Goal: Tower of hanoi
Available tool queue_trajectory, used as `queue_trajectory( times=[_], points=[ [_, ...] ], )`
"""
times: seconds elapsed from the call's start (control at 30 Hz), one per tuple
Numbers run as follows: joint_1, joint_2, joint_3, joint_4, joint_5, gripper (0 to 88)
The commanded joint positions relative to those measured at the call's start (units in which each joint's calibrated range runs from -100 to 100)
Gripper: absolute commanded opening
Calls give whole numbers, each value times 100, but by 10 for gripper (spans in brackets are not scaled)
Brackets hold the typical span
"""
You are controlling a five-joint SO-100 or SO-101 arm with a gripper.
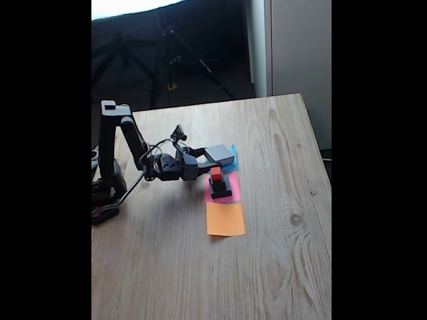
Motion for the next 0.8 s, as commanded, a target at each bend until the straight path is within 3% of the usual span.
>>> queue_trajectory(
  times=[0.0,0.77],
  points=[
    [-89,113,-125,-348,52,158],
    [-64,688,-479,-656,52,159]
  ],
)
